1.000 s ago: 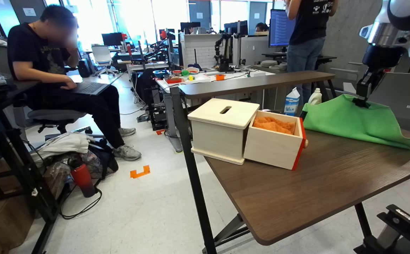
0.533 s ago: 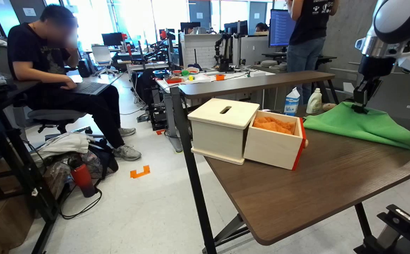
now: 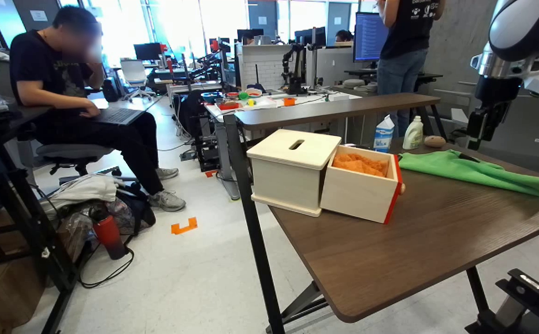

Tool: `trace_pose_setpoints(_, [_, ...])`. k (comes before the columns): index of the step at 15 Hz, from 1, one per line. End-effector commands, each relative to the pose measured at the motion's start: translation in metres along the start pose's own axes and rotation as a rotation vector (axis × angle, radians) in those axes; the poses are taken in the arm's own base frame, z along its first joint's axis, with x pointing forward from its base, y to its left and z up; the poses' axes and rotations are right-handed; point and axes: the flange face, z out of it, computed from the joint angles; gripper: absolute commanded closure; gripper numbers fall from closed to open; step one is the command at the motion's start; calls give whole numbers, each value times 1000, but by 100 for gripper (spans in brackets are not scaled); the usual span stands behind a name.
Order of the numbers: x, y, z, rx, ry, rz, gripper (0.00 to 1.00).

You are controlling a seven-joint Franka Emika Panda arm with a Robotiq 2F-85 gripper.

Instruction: Fold the cloth on the table

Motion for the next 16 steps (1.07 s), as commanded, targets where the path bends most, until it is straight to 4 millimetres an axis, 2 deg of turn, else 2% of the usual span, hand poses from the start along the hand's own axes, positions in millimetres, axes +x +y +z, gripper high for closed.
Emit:
trace_pose_setpoints(1, [-3, 5, -14, 9, -4, 10, 1])
trace_pose_setpoints(5, [-26, -4, -29, 34, -10, 81, 0])
trace_pose_setpoints(8, [-53, -12, -51, 78, -15, 187, 0])
trace_pose_setpoints(10, [-72, -20, -73, 106, -9, 227, 0])
trace_pose_setpoints(13, [-100, -36, -116, 104, -23, 271, 0])
trace_pose_setpoints(14, [-73, -21, -83, 87, -9, 235, 0])
trace_pose_setpoints(16, [-79, -24, -98, 85, 1, 238, 0])
